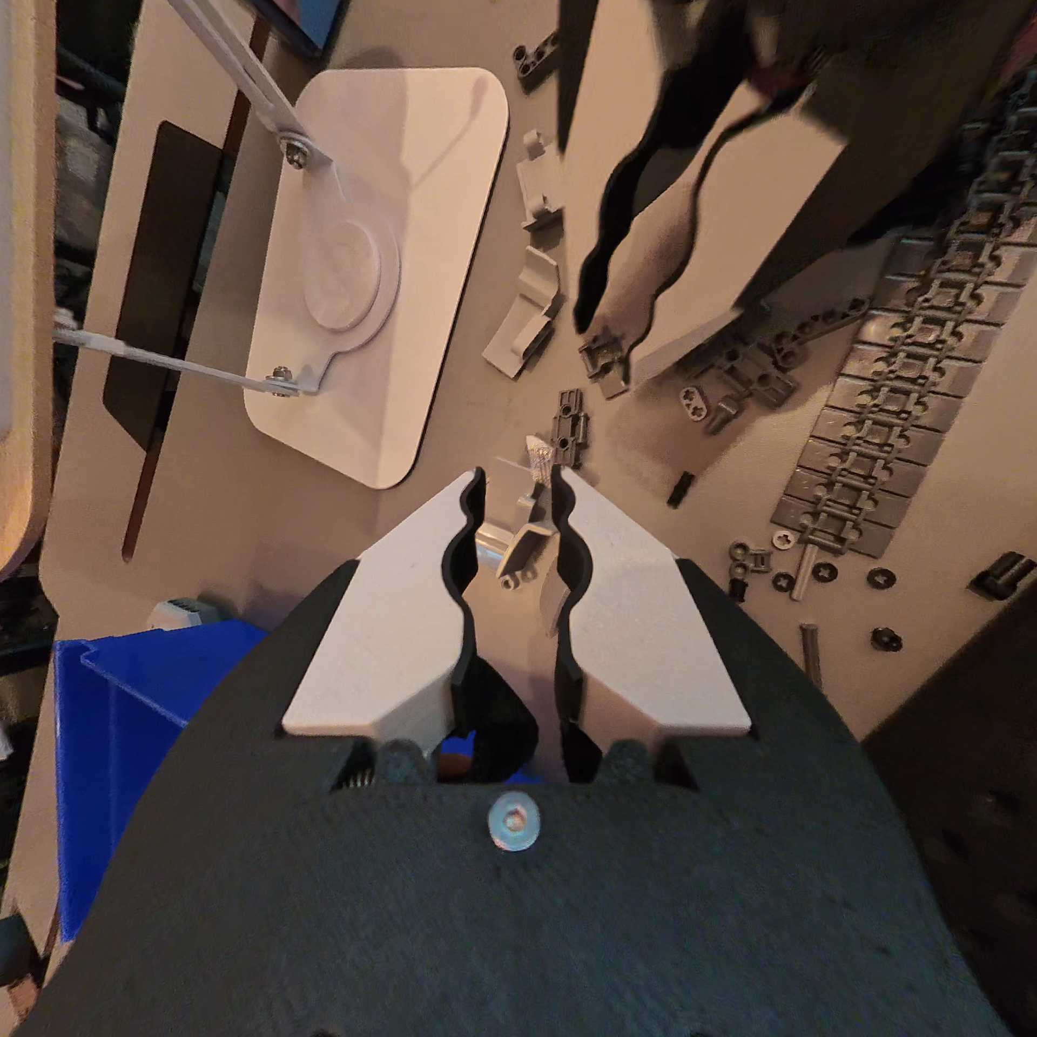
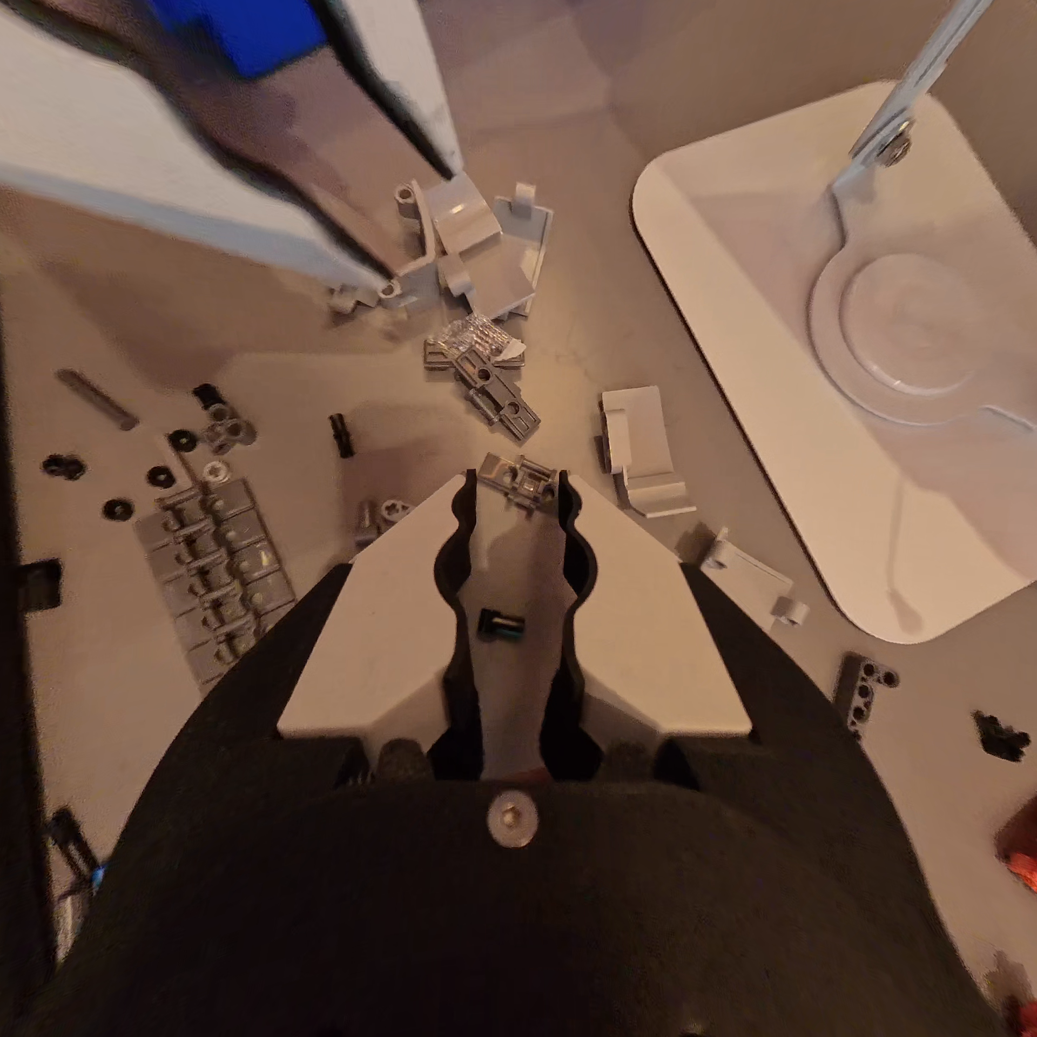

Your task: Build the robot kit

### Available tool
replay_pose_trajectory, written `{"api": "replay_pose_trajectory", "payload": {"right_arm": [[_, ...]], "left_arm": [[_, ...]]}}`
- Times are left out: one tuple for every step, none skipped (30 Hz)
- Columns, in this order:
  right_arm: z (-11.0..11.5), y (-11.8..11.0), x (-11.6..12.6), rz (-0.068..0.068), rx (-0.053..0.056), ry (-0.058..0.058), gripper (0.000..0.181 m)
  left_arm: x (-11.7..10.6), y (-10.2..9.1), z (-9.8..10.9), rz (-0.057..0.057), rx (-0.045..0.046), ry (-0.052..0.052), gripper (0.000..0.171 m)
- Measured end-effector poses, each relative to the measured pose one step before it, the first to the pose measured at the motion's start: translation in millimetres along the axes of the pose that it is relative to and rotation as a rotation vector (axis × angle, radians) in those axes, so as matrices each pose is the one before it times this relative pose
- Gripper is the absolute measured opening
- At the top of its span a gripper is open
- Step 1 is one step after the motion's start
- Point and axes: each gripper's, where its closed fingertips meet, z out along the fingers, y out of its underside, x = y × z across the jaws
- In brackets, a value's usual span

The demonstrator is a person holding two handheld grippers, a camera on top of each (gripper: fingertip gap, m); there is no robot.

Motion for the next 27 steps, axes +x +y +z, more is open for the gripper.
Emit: {"api": "replay_pose_trajectory", "payload": {"right_arm": [[6.2,1.91,1.68,0.0076,-0.0207,0.008,0.027],[4.53,1.28,2.26,0.0031,-0.0131,0.0147,0.025],[2.16,-0.9,1.77,0.0046,-0.0003,0.012,0.024],[0.56,-1.24,0.24,0.0024,-0.0002,0.002,0.023],[-0.33,-0.72,0.65,-0.0039,-0.0027,0.0035,0.015],[-0.41,-0.23,1.71,-0.0032,-0.001,0.0097,0.014],[-0.54,-0.08,-1.26,-0.0046,0.0035,-0.0098,0.014],[-1.31,0.12,-3.34,-0.0033,0.0069,-0.0242,0.013],[-2.19,1.05,-0.88,0.0008,0.0028,-0.0098,0.014],[-3.23,1.79,0.28,-0.0038,-0.0005,-0.0026,0.014],[-4.95,0.69,-0.71,-0.0086,0.0093,-0.0088,0.013],[-6.87,0.32,-0.29,-0.0007,0.0138,-0.0074,0.013],[-8.98,0.21,-1.01,-0.0014,0.0166,-0.011,0.013],[-11.84,-0.79,-3.3,-0.0162,0.0265,-0.0197,0.013],[-13.99,1.52,-1.81,-0.015,0.0128,-0.0055,0.013],[-15.26,5.09,-0.46,-0.0194,-0.0044,0.0055,0.013],[-16.11,6.63,-2.94,-0.0338,-0.0027,-0.0074,0.013],[-16.32,7.86,-4.47,-0.0312,-0.0005,-0.0117,0.013],[-15.52,10.81,-3.36,-0.0189,-0.0166,-0.0025,0.013],[-13.74,11.93,-4.91,-0.0366,-0.0204,-0.0046,0.012],[-11.85,9.83,-8.24,-0.0534,-0.002,-0.0143,0.012],[-8.95,9.44,-8.37,-0.0251,-0.0068,-0.0161,0.012],[-5.64,10.82,-8.61,-0.0124,-0.0239,-0.0213,0.012],[-3.21,8.92,-8.91,-0.0328,-0.0185,-0.0198,0.012],[-1.28,5.55,-6.51,-0.0253,-0.0083,-0.0121,0.012],[0.53,4.28,-4.05,-0.0036,-0.0095,-0.0115,0.012],[1.68,3.6,-3.44,-0.0108,-0.0116,-0.0118,0.012]], "left_arm": [[3.81,-2.19,1.11,0.0075,0.00715,0.013,0.023],[3.23,-2.15,1.13,0.0082,0.0072,0.011,0.023],[2.0,-1.87,0.76,0.0043,0.0056,0.0071,0.023],[1.25,-1.57,0.14,0.0061,0.00571,0.0046,0.022],[1.28,-1.65,-0.28,0.0043,0.00786,0.0066,0.022],[0.87,-1.52,-0.39,0.0012,0.00839,0.0049,0.022],[0.4,-0.7,-0.35,0.0005,0.00369,0.0021,0.022],[0.7,-0.23,-0.32,0.0035,0.00281,0.0011,0.022],[1.54,-0.47,-0.2,0.0021,0.00463,0.0049,0.021],[1.96,-0.23,0.09,0.0023,0.00227,0.0066,0.021],[2.04,0.24,0.24,0.0053,-0.00165,0.005,0.021],[1.91,-0.41,-0.23,0.0061,0.00062,0.0037,0.021],[2.5,-2.49,-0.65,0.0047,0.01038,0.0075,0.021],[3.9,-4.3,-0.77,0.0055,0.01766,0.0151,0.021],[5.45,-5.97,-0.48,0.0084,0.02269,0.0203,0.021],[7.65,-7.53,0.53,0.0117,0.02646,0.0291,0.021],[9.67,-8.17,2.12,0.0171,0.02478,0.0361,0.021],[10.89,-9.08,4.08,0.0189,0.02469,0.0396,0.021],[10.51,-10.16,6.2,0.0166,0.02614,0.0382,0.021],[10.7,-11.51,7.41,0.0108,0.0316,0.0421,0.022],[10.75,-11.14,8.47,0.0045,0.02902,0.0433,0.024],[6.44,-11.5,7.27,-0.0057,0.03376,0.0224,0.027],[3.59,-10.77,6.18,-0.0223,0.03078,0.0187,0.029],[1.9,-6.51,7.46,-0.0132,0.01246,0.0172,0.031],[-1.86,-1.43,8.81,-0.0019,-0.00813,-0.0007,0.032],[0.99,2.54,10.25,-0.0031,-0.02422,0.0167,0.032],[6.31,5.83,11.2,-0.0072,-0.03839,0.0467,0.033]]}}
